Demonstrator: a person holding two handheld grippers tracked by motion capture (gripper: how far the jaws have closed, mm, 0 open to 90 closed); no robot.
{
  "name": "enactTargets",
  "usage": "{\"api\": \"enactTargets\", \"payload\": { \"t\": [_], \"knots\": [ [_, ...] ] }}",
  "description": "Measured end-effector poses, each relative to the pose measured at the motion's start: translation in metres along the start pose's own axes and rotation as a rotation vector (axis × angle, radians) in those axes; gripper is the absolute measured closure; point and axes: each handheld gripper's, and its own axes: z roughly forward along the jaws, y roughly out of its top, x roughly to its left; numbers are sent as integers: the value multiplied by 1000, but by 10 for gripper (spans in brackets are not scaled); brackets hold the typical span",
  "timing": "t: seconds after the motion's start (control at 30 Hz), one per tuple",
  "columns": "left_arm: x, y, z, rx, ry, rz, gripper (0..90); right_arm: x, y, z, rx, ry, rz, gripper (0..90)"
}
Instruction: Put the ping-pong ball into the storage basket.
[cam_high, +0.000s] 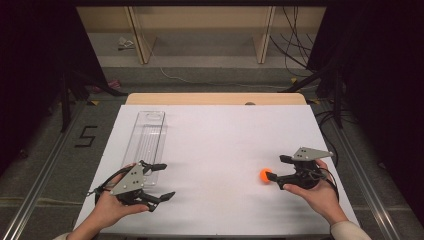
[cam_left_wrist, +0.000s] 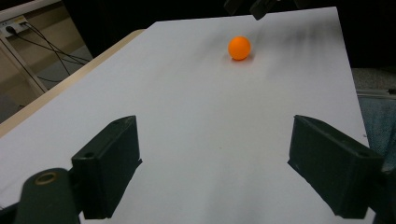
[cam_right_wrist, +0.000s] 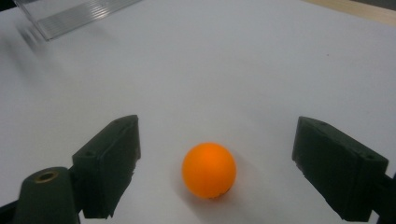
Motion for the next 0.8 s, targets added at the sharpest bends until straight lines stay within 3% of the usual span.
{"api": "enactTargets", "payload": {
  "t": [0.37,0.8],
  "knots": [
    [0,0,0,-1,-2,2,160,-1,0,22,86,23,-26,164],
    [0,0,0,-2,-4,2,160,-3,0,29,116,28,-29,164]
  ]
}}
